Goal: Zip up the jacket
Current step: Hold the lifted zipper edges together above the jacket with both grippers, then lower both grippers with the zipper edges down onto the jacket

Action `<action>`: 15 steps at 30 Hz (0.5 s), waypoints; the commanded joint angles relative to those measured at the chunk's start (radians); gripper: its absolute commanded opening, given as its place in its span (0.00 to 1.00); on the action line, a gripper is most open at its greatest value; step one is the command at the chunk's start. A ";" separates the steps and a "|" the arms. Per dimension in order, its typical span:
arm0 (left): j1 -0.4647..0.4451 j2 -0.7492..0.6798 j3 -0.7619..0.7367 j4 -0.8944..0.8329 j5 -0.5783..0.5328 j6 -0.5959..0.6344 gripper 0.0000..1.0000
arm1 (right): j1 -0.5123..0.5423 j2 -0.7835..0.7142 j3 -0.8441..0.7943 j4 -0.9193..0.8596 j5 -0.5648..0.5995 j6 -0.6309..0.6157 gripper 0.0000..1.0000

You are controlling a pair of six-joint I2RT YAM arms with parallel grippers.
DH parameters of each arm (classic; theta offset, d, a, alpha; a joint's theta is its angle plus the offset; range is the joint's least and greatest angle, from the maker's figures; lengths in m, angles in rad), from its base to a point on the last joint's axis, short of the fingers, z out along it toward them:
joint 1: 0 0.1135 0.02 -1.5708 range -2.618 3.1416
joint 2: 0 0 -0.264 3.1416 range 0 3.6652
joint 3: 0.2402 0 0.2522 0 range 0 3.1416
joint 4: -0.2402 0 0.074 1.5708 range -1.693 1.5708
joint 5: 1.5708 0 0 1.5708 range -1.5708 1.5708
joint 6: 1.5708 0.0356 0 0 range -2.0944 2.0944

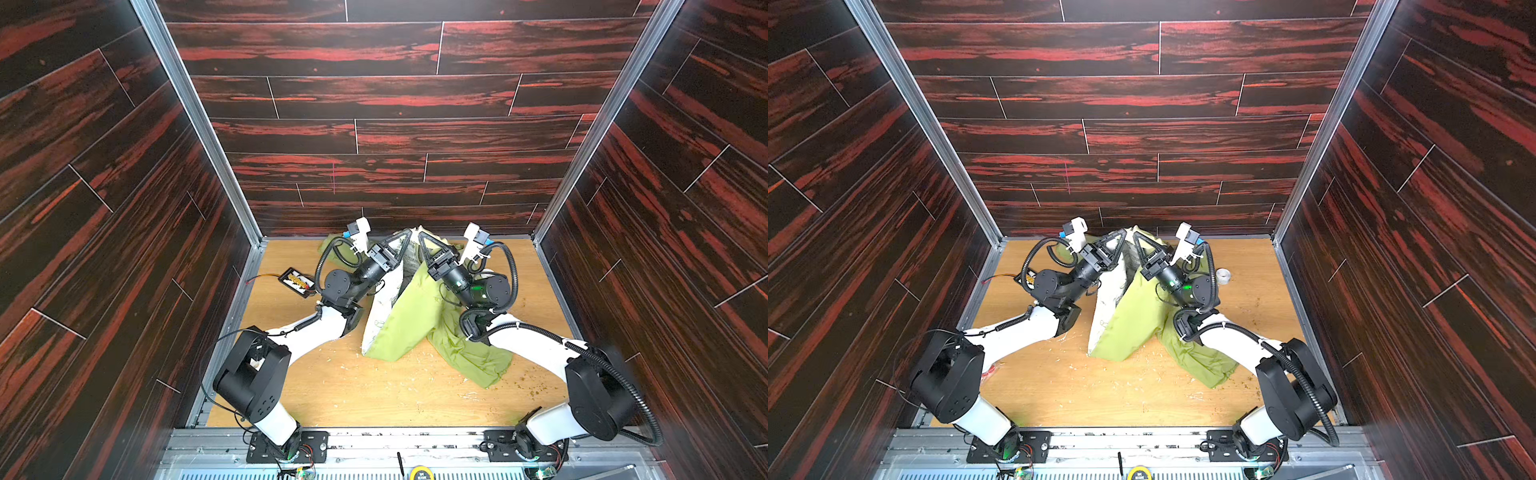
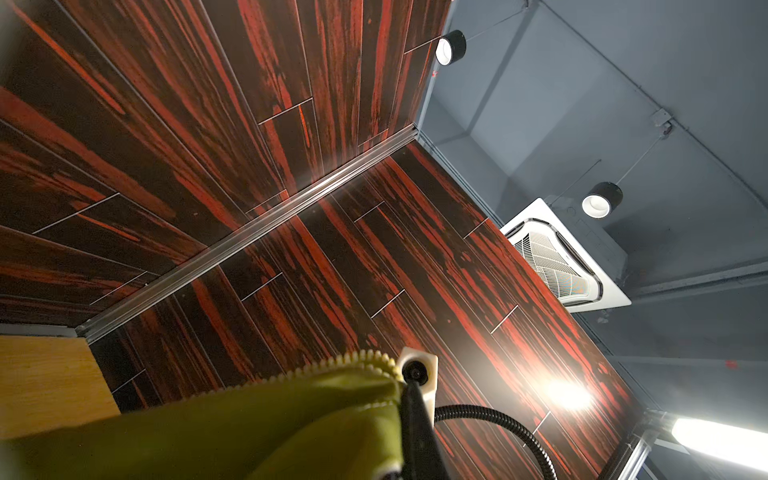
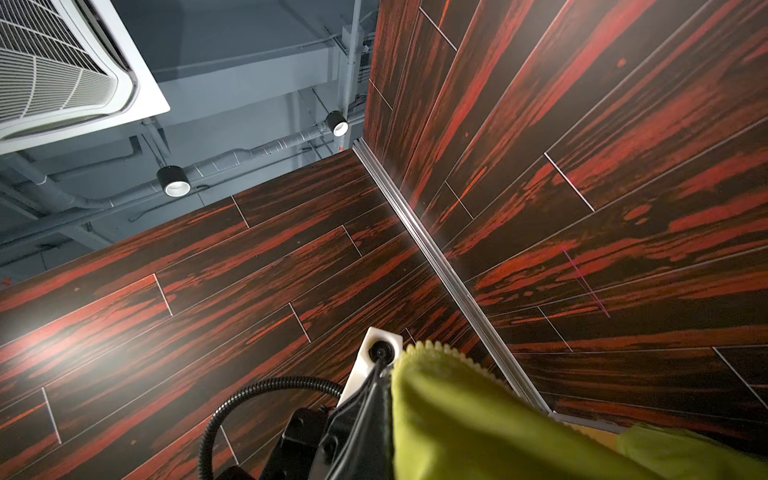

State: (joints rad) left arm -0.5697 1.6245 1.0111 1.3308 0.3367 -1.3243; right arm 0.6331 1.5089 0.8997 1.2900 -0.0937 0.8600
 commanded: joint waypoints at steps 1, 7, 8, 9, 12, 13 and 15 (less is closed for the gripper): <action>-0.001 -0.044 0.016 0.079 -0.028 0.000 0.00 | 0.009 -0.013 -0.021 0.013 -0.066 0.040 0.00; -0.001 -0.039 0.016 0.079 -0.036 -0.003 0.00 | 0.016 -0.006 -0.043 0.027 -0.084 0.062 0.00; 0.000 -0.041 0.014 0.079 -0.041 -0.001 0.00 | 0.018 -0.005 -0.050 0.027 -0.084 0.065 0.00; 0.000 -0.041 0.011 0.079 -0.043 0.001 0.00 | 0.020 -0.003 -0.056 0.027 -0.083 0.067 0.00; -0.001 -0.043 -0.005 0.079 -0.055 0.002 0.00 | 0.019 -0.005 -0.080 0.030 -0.071 0.077 0.00; 0.000 -0.043 -0.010 0.079 -0.058 0.003 0.00 | 0.020 -0.010 -0.088 0.024 -0.065 0.079 0.00; 0.000 -0.043 -0.023 0.079 -0.060 0.004 0.00 | 0.018 -0.023 -0.099 0.001 -0.054 0.078 0.00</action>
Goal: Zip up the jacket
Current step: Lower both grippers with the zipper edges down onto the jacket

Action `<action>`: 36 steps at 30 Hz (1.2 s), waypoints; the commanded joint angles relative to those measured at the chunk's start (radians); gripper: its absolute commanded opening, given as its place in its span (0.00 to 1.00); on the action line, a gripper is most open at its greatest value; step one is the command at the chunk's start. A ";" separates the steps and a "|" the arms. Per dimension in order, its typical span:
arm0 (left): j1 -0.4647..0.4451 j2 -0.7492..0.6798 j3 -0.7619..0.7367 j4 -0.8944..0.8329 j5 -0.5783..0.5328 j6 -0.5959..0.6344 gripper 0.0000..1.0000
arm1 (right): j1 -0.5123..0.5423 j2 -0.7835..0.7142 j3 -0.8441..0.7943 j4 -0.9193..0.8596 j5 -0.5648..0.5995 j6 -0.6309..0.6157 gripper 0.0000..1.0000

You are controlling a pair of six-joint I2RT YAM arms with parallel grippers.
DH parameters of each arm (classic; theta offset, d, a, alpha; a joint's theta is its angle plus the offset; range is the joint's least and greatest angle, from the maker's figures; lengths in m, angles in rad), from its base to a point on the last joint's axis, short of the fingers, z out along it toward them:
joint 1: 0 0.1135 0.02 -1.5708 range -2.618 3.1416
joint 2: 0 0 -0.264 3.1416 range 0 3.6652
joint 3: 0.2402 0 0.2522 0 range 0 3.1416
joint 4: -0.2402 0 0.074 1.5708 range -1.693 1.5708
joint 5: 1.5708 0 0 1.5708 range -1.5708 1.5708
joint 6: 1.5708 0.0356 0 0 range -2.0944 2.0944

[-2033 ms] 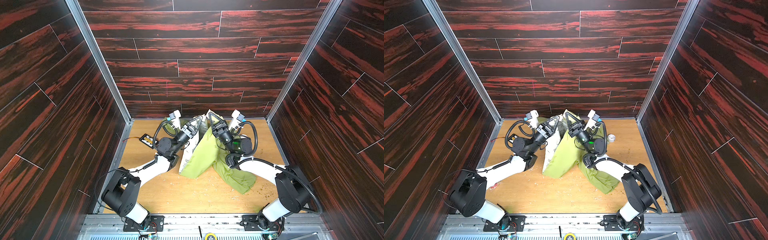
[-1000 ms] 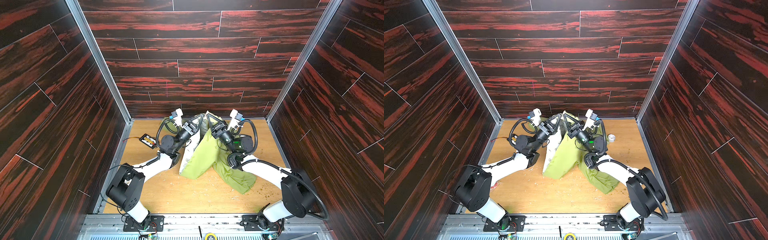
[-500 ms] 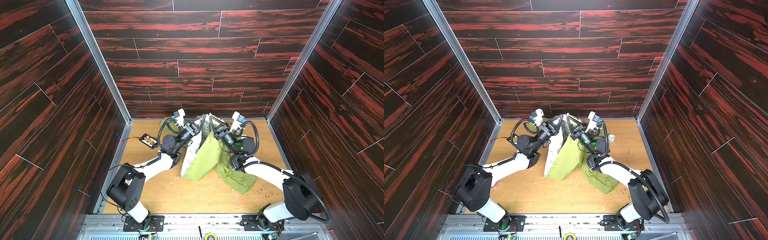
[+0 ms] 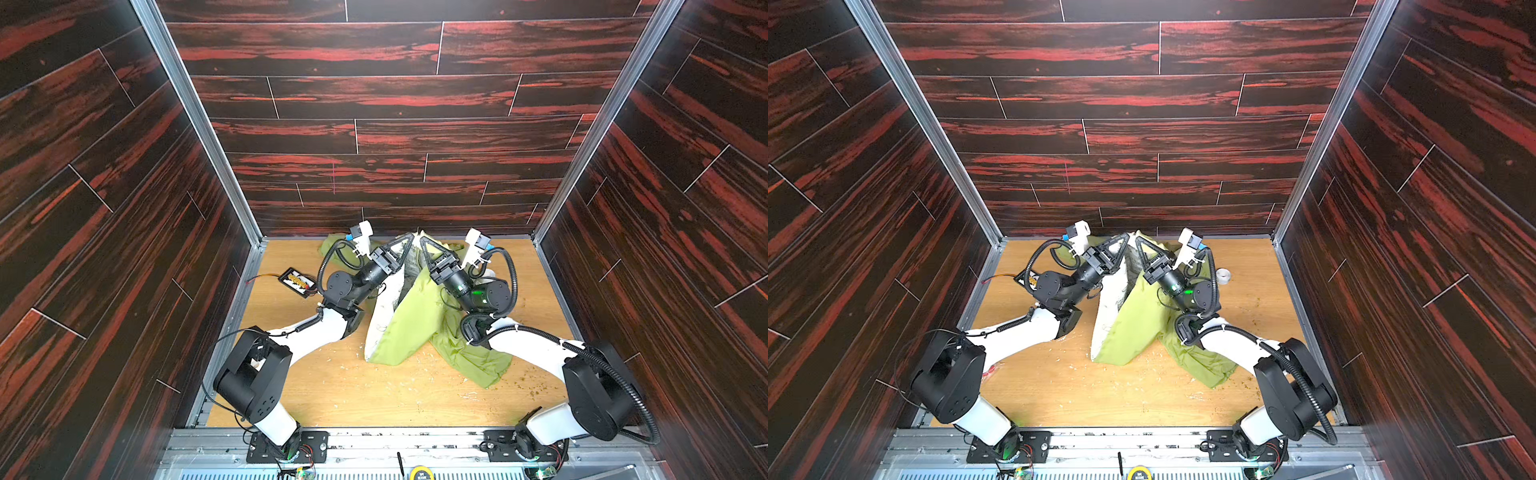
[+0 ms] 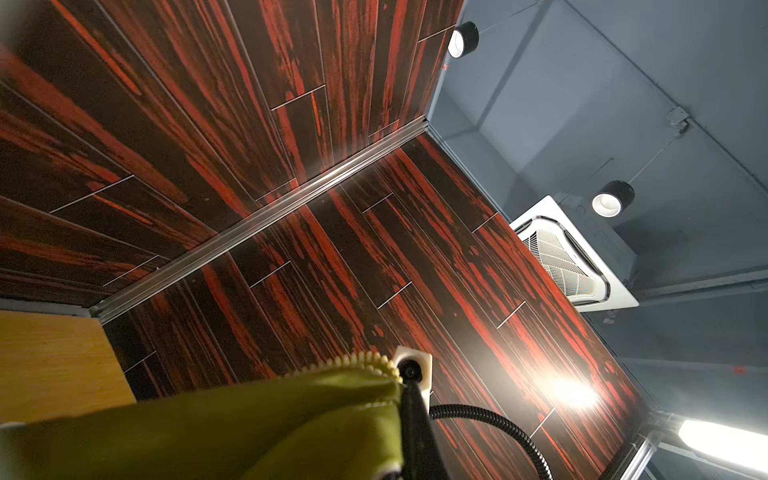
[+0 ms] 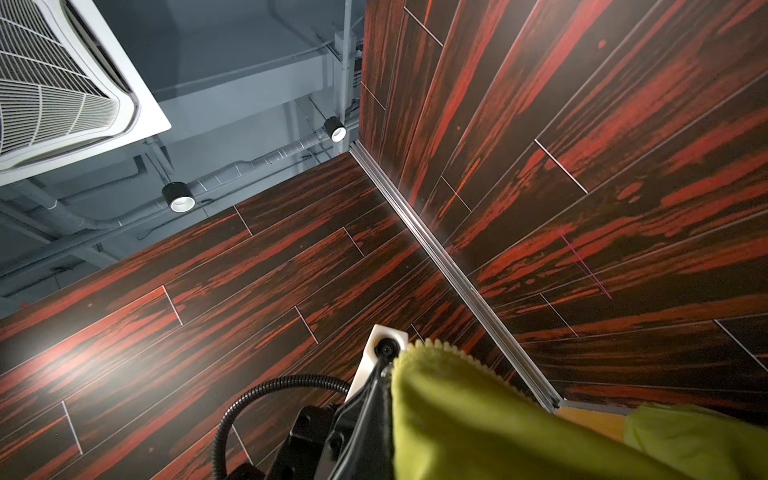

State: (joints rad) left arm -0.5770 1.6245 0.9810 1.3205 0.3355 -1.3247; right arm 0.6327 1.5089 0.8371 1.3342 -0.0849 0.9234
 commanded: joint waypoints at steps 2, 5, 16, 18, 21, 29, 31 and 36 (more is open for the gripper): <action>0.007 -0.048 -0.010 0.089 -0.060 0.006 0.00 | 0.017 -0.044 -0.039 -0.083 -0.055 0.008 0.00; 0.008 -0.056 -0.040 0.089 -0.070 0.017 0.00 | 0.017 -0.070 -0.047 -0.139 -0.040 0.005 0.13; 0.008 -0.079 -0.130 0.089 -0.093 0.038 0.00 | 0.023 -0.214 -0.207 -0.294 -0.119 -0.011 0.58; 0.009 -0.086 -0.147 0.089 -0.097 0.039 0.00 | 0.023 -0.272 -0.239 -0.379 -0.138 -0.042 0.60; 0.009 -0.105 -0.186 0.089 -0.119 0.033 0.00 | 0.024 -0.376 -0.244 -0.626 -0.178 -0.121 0.61; 0.012 -0.206 -0.331 -0.002 -0.135 0.022 0.00 | 0.020 -0.573 -0.171 -1.209 -0.049 -0.324 0.60; 0.012 -0.252 -0.374 -0.064 -0.142 0.035 0.00 | 0.020 -0.599 -0.151 -1.309 0.038 -0.358 0.62; 0.012 -0.392 -0.416 -0.407 -0.099 0.075 0.00 | -0.001 -0.513 -0.049 -1.533 0.237 -0.364 0.69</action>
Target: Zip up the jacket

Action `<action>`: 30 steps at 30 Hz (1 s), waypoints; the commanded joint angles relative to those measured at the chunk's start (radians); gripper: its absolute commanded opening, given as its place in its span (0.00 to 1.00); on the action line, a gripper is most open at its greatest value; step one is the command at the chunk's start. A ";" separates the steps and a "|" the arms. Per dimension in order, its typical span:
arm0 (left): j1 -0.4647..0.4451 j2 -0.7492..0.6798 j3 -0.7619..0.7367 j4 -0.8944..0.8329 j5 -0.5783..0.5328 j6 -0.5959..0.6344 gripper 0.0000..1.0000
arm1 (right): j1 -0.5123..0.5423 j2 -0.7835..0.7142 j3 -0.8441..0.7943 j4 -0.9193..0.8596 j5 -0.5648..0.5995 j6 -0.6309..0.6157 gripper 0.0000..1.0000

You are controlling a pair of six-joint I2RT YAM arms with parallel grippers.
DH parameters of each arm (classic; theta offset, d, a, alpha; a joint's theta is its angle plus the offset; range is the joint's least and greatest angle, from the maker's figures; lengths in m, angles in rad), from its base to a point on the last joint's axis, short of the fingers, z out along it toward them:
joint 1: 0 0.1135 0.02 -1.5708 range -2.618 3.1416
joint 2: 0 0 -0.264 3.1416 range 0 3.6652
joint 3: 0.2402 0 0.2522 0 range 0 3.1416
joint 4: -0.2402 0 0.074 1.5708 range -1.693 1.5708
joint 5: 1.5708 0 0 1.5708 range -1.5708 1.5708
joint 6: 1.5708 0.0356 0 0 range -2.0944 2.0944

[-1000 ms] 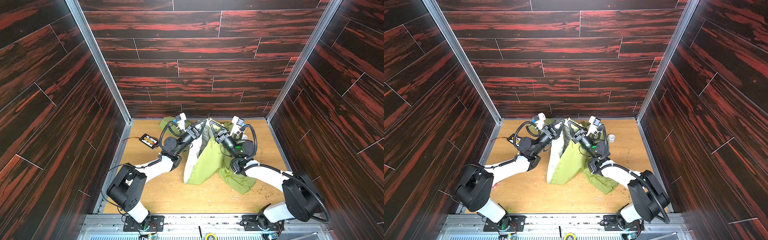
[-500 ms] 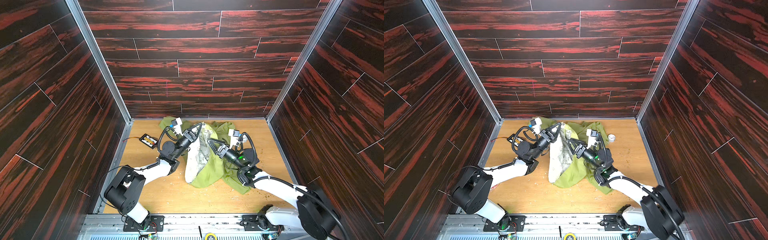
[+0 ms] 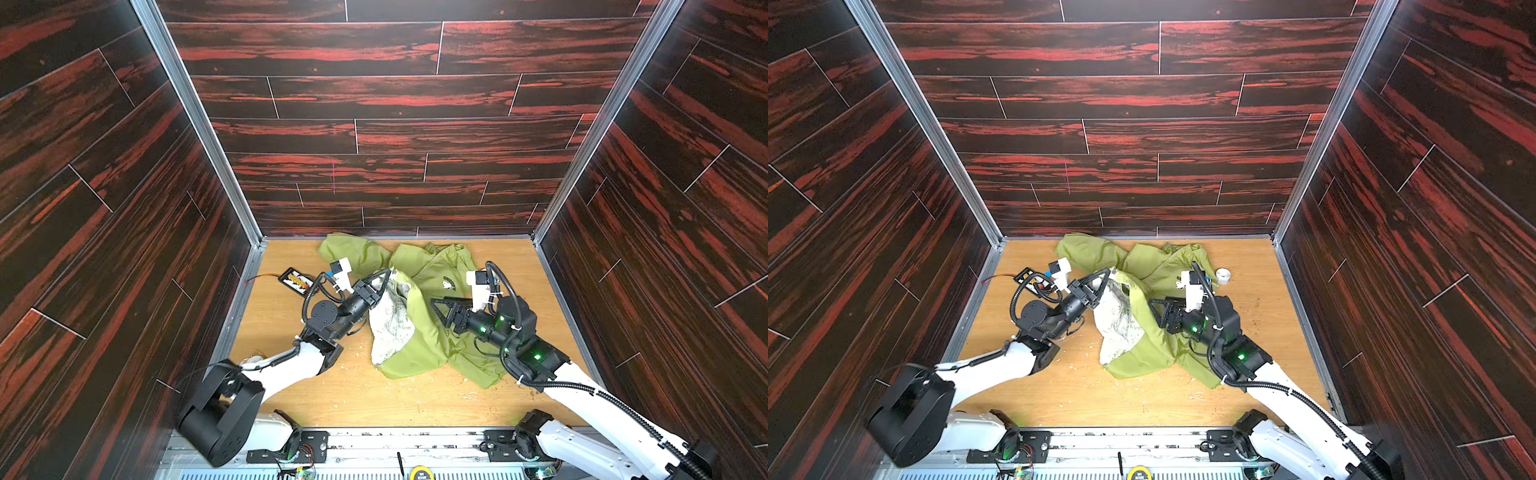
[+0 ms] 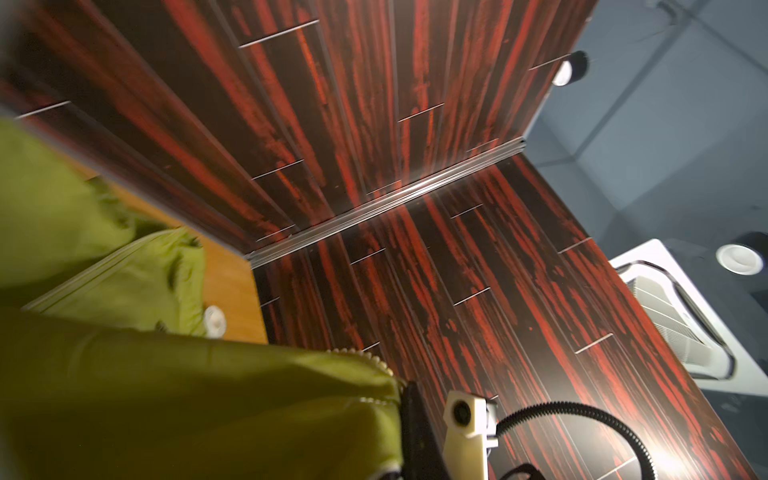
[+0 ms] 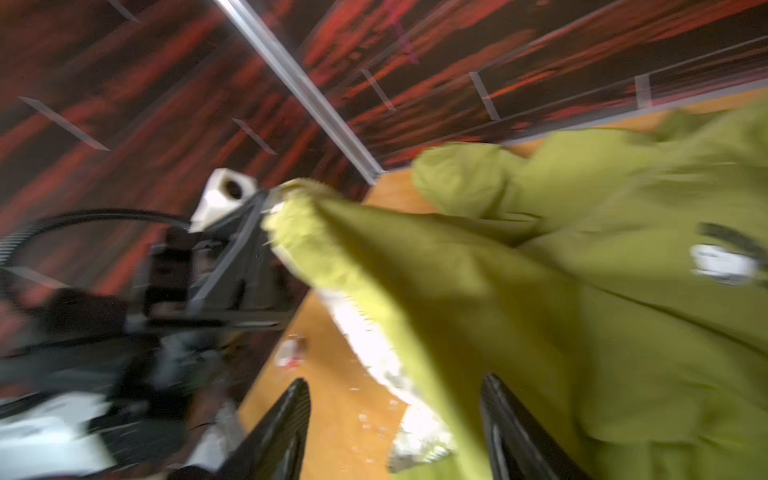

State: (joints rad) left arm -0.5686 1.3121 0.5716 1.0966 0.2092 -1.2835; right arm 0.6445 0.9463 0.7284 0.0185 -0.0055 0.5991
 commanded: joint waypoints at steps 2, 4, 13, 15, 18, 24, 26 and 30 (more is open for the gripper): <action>0.004 -0.140 -0.003 -0.343 0.048 0.070 0.00 | -0.028 0.139 0.117 -0.281 0.176 -0.030 0.65; 0.004 -0.196 -0.022 -0.443 0.049 0.090 0.00 | -0.035 0.232 0.157 -0.289 0.171 -0.021 0.64; 0.004 -0.336 -0.206 -0.555 -0.007 0.050 0.00 | -0.039 0.554 0.282 -0.148 -0.042 0.038 0.59; 0.004 -0.332 -0.248 -0.531 -0.010 0.039 0.00 | -0.038 0.604 0.293 -0.130 -0.078 0.053 0.57; 0.004 -0.332 -0.298 -0.498 -0.017 0.031 0.00 | -0.035 0.644 0.276 -0.104 -0.103 0.080 0.55; 0.004 -0.380 -0.368 -0.512 -0.051 0.045 0.00 | -0.035 0.702 0.238 -0.120 -0.114 0.105 0.49; 0.004 -0.399 -0.379 -0.532 -0.062 0.053 0.00 | -0.033 0.702 0.217 -0.105 -0.113 0.115 0.49; 0.004 -0.409 -0.391 -0.547 -0.063 0.065 0.00 | -0.031 0.697 0.195 -0.089 -0.108 0.132 0.46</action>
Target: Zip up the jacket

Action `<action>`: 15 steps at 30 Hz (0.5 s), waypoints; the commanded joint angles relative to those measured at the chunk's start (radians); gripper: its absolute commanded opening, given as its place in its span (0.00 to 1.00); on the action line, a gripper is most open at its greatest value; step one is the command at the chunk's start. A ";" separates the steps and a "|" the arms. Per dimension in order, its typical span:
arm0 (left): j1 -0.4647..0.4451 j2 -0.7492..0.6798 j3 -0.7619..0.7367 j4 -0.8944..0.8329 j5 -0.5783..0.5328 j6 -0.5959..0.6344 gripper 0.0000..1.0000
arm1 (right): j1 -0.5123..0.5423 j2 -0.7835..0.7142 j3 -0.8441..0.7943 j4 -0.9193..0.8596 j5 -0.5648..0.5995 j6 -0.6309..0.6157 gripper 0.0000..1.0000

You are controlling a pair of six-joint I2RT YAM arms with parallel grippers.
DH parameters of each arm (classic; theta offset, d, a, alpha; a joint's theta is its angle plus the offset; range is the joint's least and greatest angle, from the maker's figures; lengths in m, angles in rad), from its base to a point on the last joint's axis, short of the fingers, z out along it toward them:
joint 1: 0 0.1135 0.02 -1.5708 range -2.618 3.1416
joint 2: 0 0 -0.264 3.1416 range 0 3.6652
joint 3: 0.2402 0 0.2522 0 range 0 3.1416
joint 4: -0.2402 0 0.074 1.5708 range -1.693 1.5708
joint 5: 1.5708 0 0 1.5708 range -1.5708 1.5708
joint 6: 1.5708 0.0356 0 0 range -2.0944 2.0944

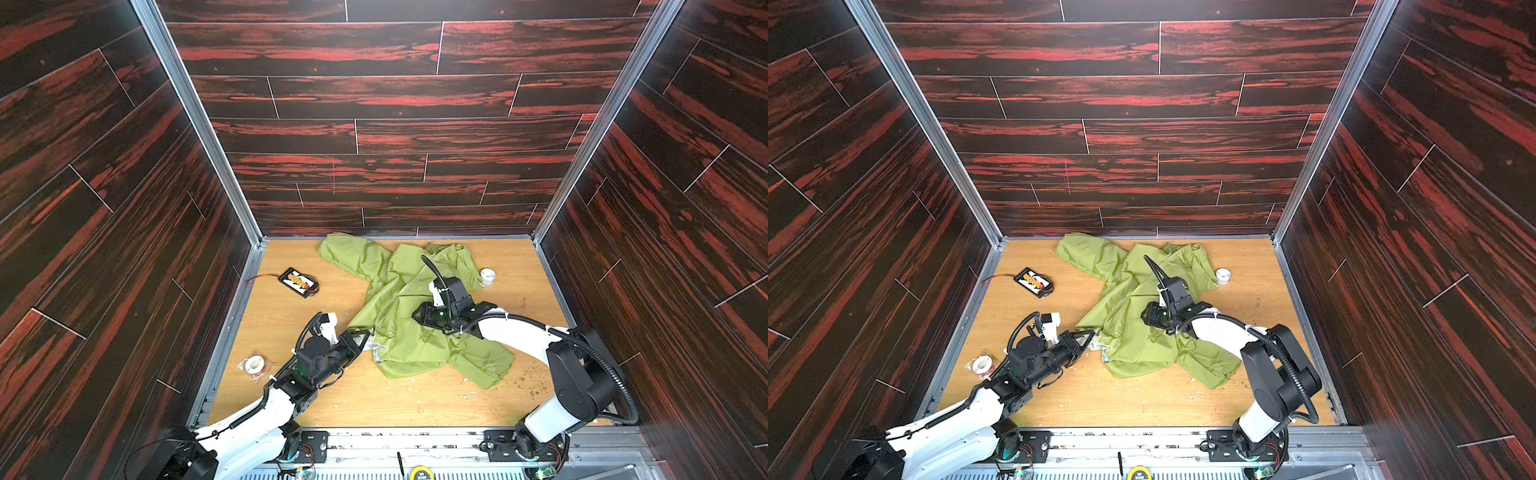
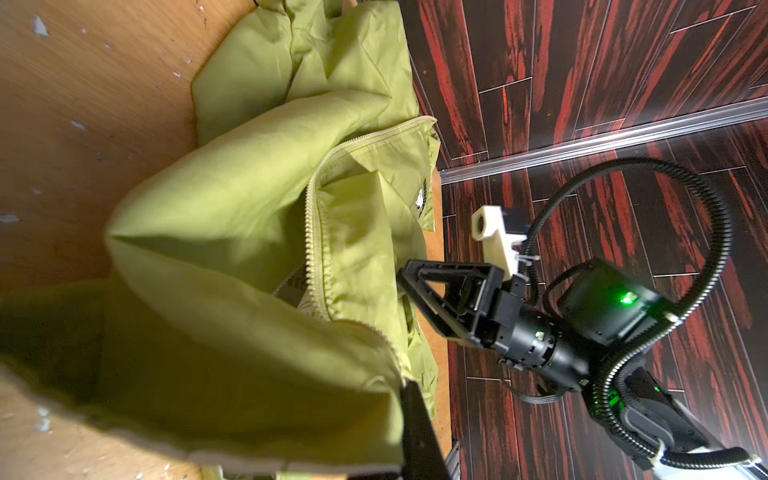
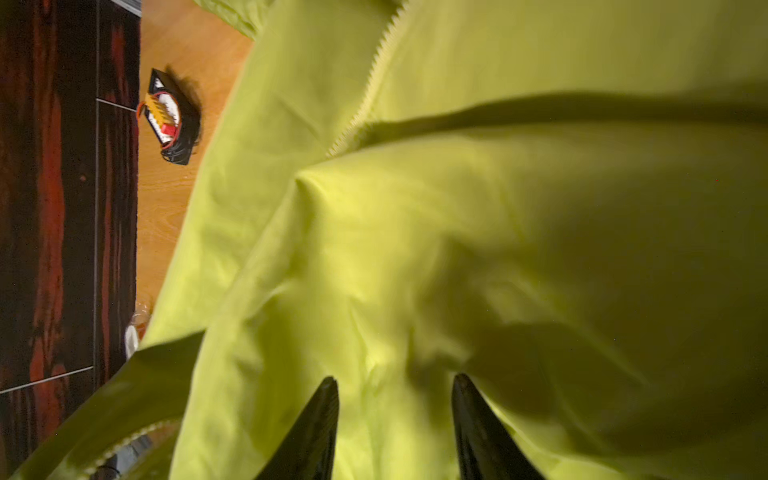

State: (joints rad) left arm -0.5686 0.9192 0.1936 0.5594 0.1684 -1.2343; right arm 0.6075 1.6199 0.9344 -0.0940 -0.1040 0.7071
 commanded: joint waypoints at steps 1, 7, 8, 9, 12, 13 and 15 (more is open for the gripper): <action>0.004 -0.014 -0.017 -0.009 -0.020 0.017 0.00 | 0.007 0.023 -0.012 0.023 -0.010 0.024 0.45; 0.004 0.010 -0.029 0.008 -0.015 0.012 0.01 | 0.012 0.023 -0.008 0.014 -0.002 0.026 0.44; 0.004 0.016 -0.029 0.011 -0.014 0.009 0.02 | 0.012 0.021 -0.007 0.011 0.000 0.026 0.44; 0.005 0.022 -0.029 0.018 -0.012 0.005 0.03 | 0.011 0.020 -0.006 0.009 0.001 0.025 0.44; 0.004 0.040 -0.034 0.035 -0.005 -0.011 0.06 | 0.012 0.013 -0.003 0.007 0.003 0.026 0.44; 0.004 0.045 -0.034 0.040 -0.003 -0.016 0.07 | 0.011 0.011 -0.002 0.005 0.003 0.026 0.44; 0.004 0.050 -0.034 0.043 -0.002 -0.023 0.09 | 0.011 0.009 -0.002 0.006 0.001 0.026 0.44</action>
State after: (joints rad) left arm -0.5686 0.9619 0.1772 0.5728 0.1669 -1.2415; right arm 0.6128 1.6196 0.9241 -0.0822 -0.1040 0.7250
